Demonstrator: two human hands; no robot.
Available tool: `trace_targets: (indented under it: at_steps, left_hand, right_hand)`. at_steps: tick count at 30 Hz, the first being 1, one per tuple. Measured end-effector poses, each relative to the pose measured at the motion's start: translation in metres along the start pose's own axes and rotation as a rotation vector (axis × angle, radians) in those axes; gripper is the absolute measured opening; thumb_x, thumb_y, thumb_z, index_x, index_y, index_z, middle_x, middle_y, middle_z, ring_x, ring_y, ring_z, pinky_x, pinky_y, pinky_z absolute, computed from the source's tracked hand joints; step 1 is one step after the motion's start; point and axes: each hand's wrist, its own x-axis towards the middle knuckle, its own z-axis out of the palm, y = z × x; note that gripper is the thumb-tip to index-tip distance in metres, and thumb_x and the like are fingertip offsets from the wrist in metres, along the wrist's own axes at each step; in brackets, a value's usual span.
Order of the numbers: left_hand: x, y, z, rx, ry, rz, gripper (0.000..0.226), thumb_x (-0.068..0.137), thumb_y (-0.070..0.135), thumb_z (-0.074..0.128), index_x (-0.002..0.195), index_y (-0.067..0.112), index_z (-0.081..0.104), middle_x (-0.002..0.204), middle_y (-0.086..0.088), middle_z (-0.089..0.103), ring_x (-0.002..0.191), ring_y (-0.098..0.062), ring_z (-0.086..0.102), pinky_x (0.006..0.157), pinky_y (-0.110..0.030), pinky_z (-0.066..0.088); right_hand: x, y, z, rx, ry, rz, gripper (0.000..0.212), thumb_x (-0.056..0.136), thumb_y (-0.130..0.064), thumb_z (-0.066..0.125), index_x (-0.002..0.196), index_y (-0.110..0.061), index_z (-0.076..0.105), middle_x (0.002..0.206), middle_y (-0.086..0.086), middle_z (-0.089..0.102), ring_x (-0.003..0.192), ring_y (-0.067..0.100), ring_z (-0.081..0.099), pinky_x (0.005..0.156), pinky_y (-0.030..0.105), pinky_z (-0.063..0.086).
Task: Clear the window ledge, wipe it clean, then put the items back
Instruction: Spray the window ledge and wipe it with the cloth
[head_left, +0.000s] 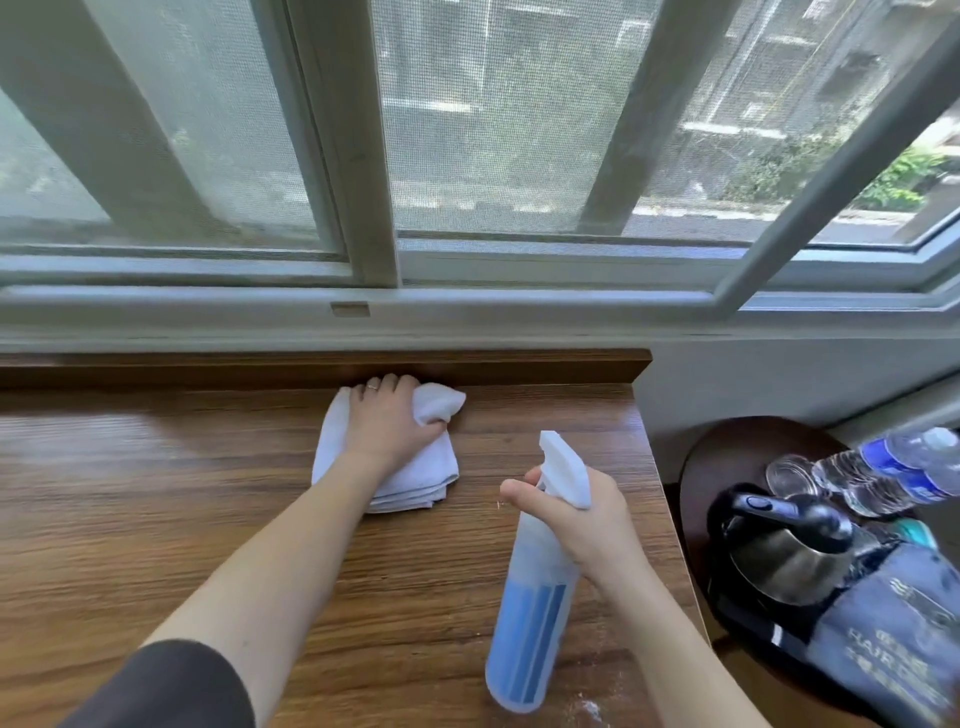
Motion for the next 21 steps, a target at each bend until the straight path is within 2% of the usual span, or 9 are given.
trace_targets:
  at_steps: [6, 9, 14, 17, 21]
  left_hand:
    - [-0.022, 0.002, 0.000, 0.016, -0.019, 0.031, 0.062, 0.071, 0.063, 0.063, 0.116, 0.021, 0.056, 0.110, -0.003, 0.060, 0.106, -0.028, 0.052, 0.094, -0.041, 0.035]
    - [-0.053, 0.003, 0.003, 0.004, 0.002, 0.074, 0.062, 0.068, 0.061, 0.066, 0.113, 0.019, 0.059, 0.108, -0.003, 0.061, 0.103, -0.029, 0.054, 0.093, -0.042, 0.037]
    - [-0.112, 0.002, 0.009, -0.024, 0.020, 0.105, 0.057, 0.062, 0.059, 0.068, 0.103, 0.020, 0.062, 0.098, -0.001, 0.062, 0.095, -0.028, 0.058, 0.086, -0.042, 0.042]
    - [-0.150, 0.001, 0.015, -0.029, 0.074, 0.139, 0.056, 0.058, 0.061, 0.060, 0.097, 0.021, 0.063, 0.089, 0.002, 0.062, 0.085, -0.028, 0.060, 0.079, -0.040, 0.046]
    - [-0.176, 0.000, 0.021, -0.038, 0.121, 0.149, 0.059, 0.057, 0.064, 0.056, 0.098, 0.022, 0.065, 0.090, 0.003, 0.063, 0.084, -0.025, 0.060, 0.079, -0.039, 0.047]
  right_hand:
    - [-0.009, 0.000, 0.003, -0.013, -0.009, -0.005, 0.037, 0.069, -0.055, 0.084, 0.080, -0.023, 0.070, 0.077, -0.004, 0.068, 0.075, 0.007, 0.061, 0.064, 0.024, 0.045]
    - [-0.015, 0.000, 0.003, -0.016, -0.013, -0.026, 0.035, 0.070, -0.054, 0.083, 0.078, -0.022, 0.070, 0.076, -0.002, 0.069, 0.073, 0.009, 0.061, 0.066, 0.027, 0.046]
    - [-0.028, 0.000, 0.001, -0.005, -0.023, -0.049, 0.032, 0.071, -0.049, 0.084, 0.077, -0.021, 0.069, 0.067, -0.009, 0.063, 0.069, 0.008, 0.058, 0.065, 0.028, 0.045]
    - [-0.036, 0.004, 0.001, 0.001, -0.039, -0.056, 0.031, 0.071, -0.044, 0.086, 0.080, -0.019, 0.070, 0.068, -0.007, 0.063, 0.069, 0.009, 0.058, 0.065, 0.030, 0.046]
    - [-0.045, 0.010, 0.002, -0.005, -0.058, -0.036, 0.031, 0.069, -0.042, 0.087, 0.082, -0.019, 0.070, 0.069, -0.008, 0.063, 0.068, 0.008, 0.057, 0.064, 0.029, 0.045]
